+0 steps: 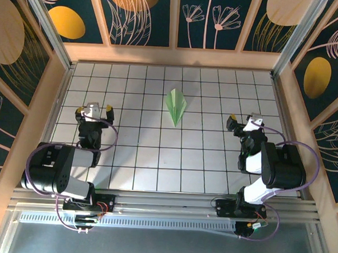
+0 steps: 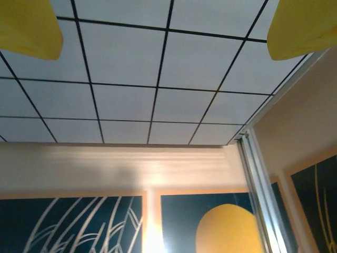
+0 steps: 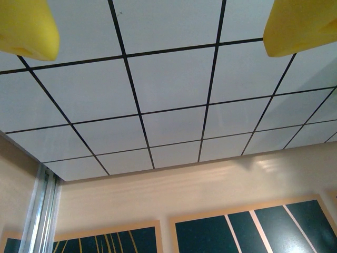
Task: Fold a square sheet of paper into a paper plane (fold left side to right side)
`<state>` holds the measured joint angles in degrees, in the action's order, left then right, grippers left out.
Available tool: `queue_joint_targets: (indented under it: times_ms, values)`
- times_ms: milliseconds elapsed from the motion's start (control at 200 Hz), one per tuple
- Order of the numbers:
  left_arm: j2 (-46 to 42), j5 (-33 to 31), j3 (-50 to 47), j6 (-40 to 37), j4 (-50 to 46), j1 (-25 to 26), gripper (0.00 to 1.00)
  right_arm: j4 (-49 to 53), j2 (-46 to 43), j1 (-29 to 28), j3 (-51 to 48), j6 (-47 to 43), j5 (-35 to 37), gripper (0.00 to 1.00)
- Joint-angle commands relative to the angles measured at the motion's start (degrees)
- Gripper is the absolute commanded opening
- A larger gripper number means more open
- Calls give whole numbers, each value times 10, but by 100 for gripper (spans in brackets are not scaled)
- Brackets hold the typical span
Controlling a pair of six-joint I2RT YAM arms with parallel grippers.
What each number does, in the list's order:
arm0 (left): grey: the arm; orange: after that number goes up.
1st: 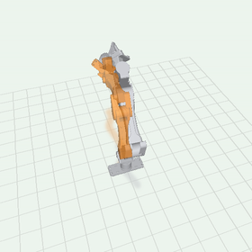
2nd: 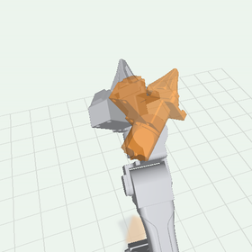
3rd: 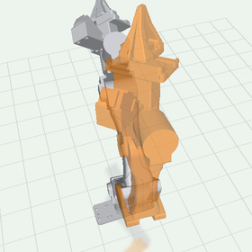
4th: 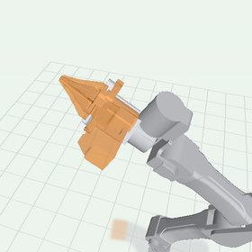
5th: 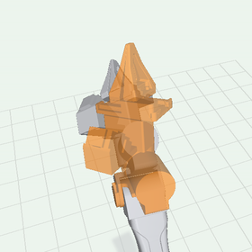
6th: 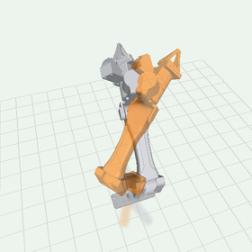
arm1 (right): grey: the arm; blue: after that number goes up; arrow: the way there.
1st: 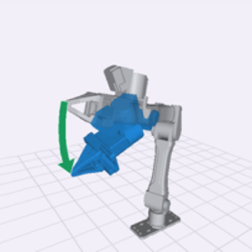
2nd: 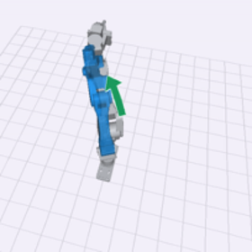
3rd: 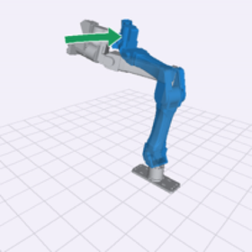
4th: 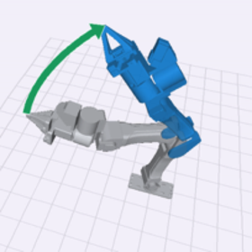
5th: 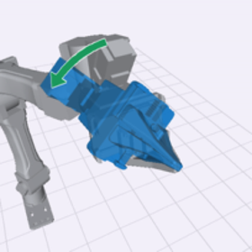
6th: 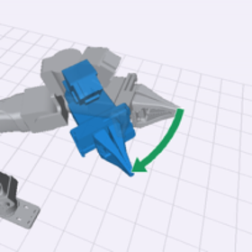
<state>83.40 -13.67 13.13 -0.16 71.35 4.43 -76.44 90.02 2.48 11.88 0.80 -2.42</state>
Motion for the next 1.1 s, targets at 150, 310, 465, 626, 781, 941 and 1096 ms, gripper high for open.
queue_joint_targets:
  times_ms: [150, 310, 465, 626, 781, 941, 1096]
  values:
    - [39, 19, -1, 39, 31, -21, 99, -9, -2, -5, 2, 4, 17, 99]
    - [39, 26, 6, 50, 15, -32, 99, -9, -2, -4, 2, 4, 17, 99]
    - [37, 26, 4, 50, 15, -32, 99, -13, -2, -6, 0, 3, 18, 99]
    - [36, 26, 4, 50, 17, -32, 99, -13, -2, -7, 0, 3, 20, 99]
    - [36, 26, 3, 50, 17, -32, 99, -13, -2, -7, 0, 2, 20, 99]
    - [36, 26, 3, 49, 17, -31, 99, -6, -2, -6, 4, 2, 19, 99]
    - [36, 26, 3, 49, 17, -32, 99, -7, -1, -6, 4, 2, 20, 99]
